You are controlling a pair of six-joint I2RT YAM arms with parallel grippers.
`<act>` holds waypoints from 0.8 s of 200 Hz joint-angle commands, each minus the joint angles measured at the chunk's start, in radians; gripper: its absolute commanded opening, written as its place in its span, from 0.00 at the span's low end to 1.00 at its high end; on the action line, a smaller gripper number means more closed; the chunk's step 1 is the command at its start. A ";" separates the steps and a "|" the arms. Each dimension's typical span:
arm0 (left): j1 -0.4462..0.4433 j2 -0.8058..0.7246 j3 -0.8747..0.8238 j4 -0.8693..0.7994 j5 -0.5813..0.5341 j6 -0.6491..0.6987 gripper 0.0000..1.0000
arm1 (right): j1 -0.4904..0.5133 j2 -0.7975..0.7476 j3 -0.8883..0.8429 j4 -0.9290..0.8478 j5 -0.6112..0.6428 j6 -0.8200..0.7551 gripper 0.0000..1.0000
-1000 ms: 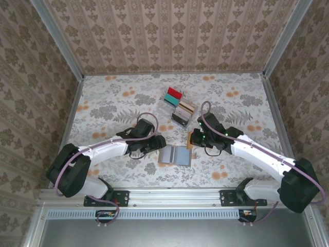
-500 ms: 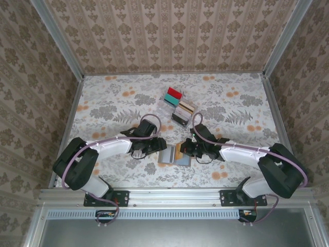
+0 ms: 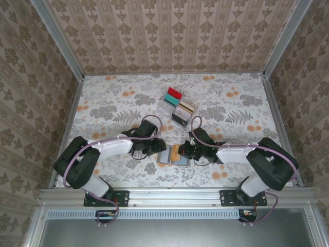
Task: Put the credit cards into the card holder
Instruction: Insert the credit card into the card slot.
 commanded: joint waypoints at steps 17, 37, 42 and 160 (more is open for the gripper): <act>-0.026 0.023 -0.013 0.011 0.010 0.009 0.37 | 0.030 0.051 -0.026 0.013 -0.005 0.023 0.00; -0.035 0.026 -0.014 0.006 0.002 0.002 0.34 | 0.044 0.058 -0.024 0.018 -0.008 0.029 0.00; -0.037 0.027 -0.014 0.004 -0.002 0.000 0.34 | 0.048 0.058 -0.024 0.017 -0.006 0.031 0.00; -0.057 0.013 -0.021 -0.001 -0.026 -0.026 0.34 | 0.074 0.103 0.020 -0.002 0.000 0.024 0.01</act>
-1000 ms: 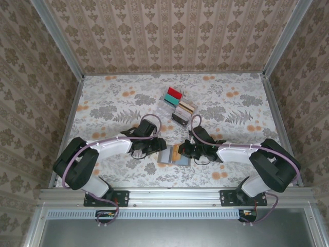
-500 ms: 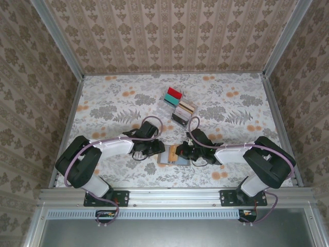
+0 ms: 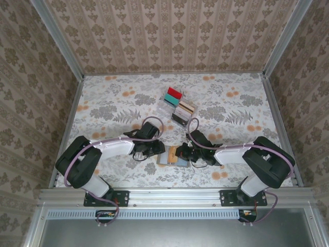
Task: Put the credit cards into the card holder
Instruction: Insert the credit card into the card slot.
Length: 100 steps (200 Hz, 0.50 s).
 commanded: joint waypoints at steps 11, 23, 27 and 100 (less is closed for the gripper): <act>-0.027 0.004 -0.017 0.009 0.028 -0.028 0.34 | 0.033 0.078 0.038 -0.060 -0.013 0.004 0.02; -0.027 0.008 -0.017 0.011 0.028 -0.030 0.35 | 0.035 0.090 0.053 -0.055 -0.018 0.008 0.03; -0.027 0.009 -0.017 0.011 0.028 -0.031 0.35 | 0.036 0.093 0.057 -0.056 -0.019 0.009 0.03; -0.027 -0.001 -0.014 -0.022 -0.004 -0.032 0.33 | 0.025 0.008 0.062 -0.222 0.001 -0.056 0.03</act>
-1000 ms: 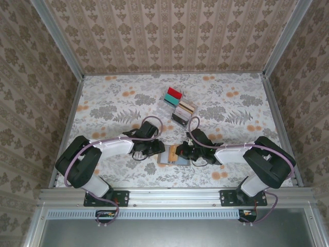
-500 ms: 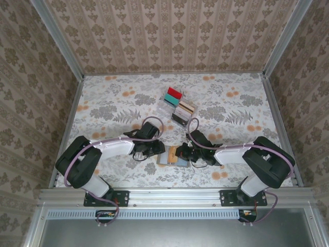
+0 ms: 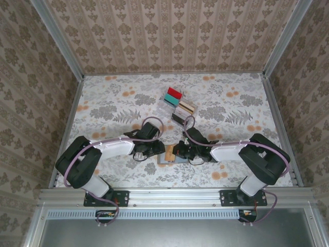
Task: Put the credit cards into the card holder
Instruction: Insert the credit card into the card slot.
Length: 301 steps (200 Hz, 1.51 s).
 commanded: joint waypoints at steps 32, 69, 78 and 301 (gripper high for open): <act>-0.019 0.010 -0.006 -0.029 0.007 -0.021 0.29 | -0.005 -0.065 -0.047 -0.185 -0.004 -0.043 0.03; -0.021 0.010 -0.005 -0.031 0.007 -0.019 0.28 | -0.016 -0.069 -0.060 -0.171 -0.026 -0.049 0.04; -0.021 0.011 -0.006 -0.026 0.011 -0.020 0.28 | -0.016 -0.057 -0.058 -0.149 -0.046 -0.044 0.03; -0.022 -0.021 -0.021 -0.009 0.019 -0.029 0.29 | 0.039 0.012 0.110 -0.288 0.029 -0.080 0.23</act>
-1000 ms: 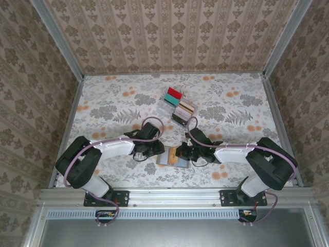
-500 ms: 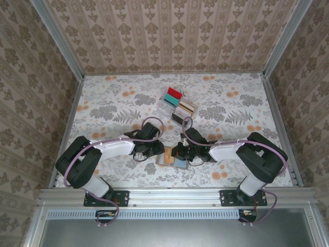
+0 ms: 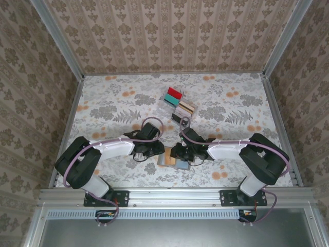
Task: Put the credit cards into the card holder
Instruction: Insert the credit card into the card slot.
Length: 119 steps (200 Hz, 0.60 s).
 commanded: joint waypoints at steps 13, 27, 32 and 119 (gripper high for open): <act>-0.015 -0.014 -0.019 -0.002 0.036 -0.013 0.29 | 0.006 0.022 0.019 -0.042 -0.002 -0.017 0.21; -0.016 -0.013 -0.020 0.007 0.041 -0.014 0.29 | 0.008 0.037 0.023 -0.020 -0.013 -0.003 0.21; -0.016 -0.014 -0.021 0.013 0.045 -0.014 0.29 | 0.007 0.040 0.026 -0.018 -0.014 0.000 0.21; -0.015 -0.013 -0.023 0.020 0.053 -0.014 0.29 | 0.023 -0.055 0.094 -0.310 0.140 -0.031 0.39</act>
